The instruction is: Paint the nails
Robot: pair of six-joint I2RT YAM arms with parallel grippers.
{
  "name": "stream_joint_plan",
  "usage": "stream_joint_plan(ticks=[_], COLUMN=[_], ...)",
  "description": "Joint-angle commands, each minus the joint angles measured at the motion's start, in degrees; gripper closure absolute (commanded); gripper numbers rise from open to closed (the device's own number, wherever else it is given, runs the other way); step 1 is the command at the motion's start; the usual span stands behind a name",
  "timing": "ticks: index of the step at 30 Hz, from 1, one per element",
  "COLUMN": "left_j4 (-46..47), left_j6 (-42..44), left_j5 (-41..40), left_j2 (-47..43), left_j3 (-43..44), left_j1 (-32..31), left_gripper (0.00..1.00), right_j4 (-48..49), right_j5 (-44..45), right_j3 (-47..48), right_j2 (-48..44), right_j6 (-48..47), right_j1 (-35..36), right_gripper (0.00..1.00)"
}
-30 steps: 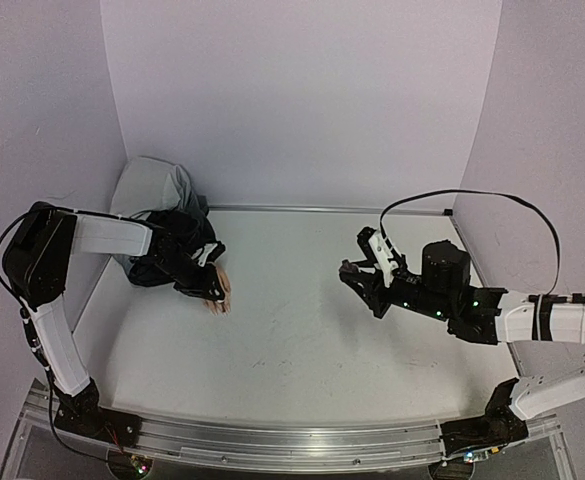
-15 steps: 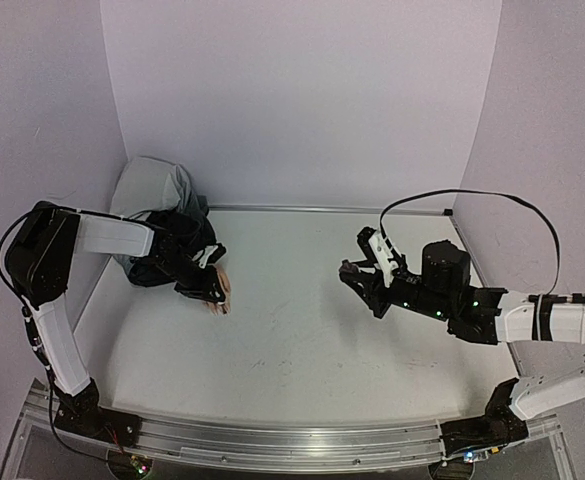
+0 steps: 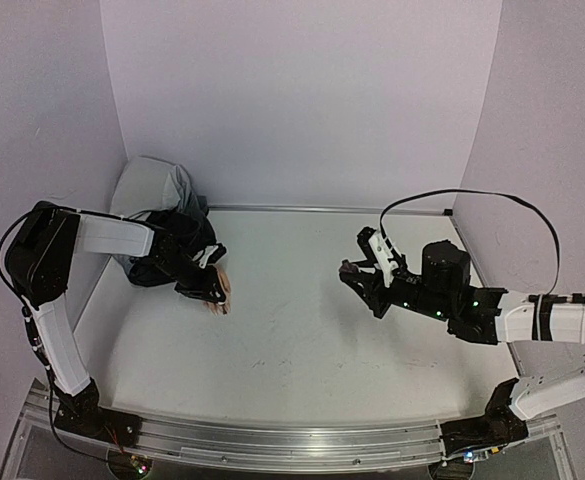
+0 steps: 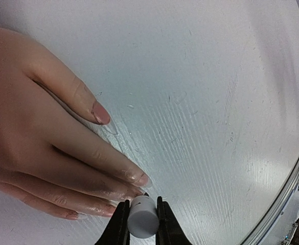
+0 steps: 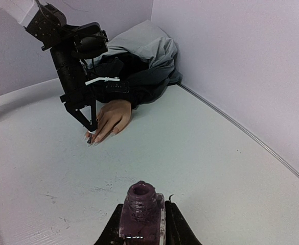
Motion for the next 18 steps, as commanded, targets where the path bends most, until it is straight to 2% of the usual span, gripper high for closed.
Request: stream_joint_plan(ticks=[1, 18], left_j4=[1.4, 1.7], left_j6=[-0.1, -0.5], left_j5=[1.4, 1.9], left_j2=[0.3, 0.4], left_j3=[1.3, 0.5], left_j1=[0.3, 0.3], left_gripper=[1.00, 1.00], right_j4=[4.1, 4.1], right_j5=[-0.2, -0.3], right_j3=[0.4, 0.3], right_j2=[-0.4, -0.4], right_j6=[-0.2, -0.1], right_j1=[-0.2, -0.1], right_gripper=[1.00, 1.00])
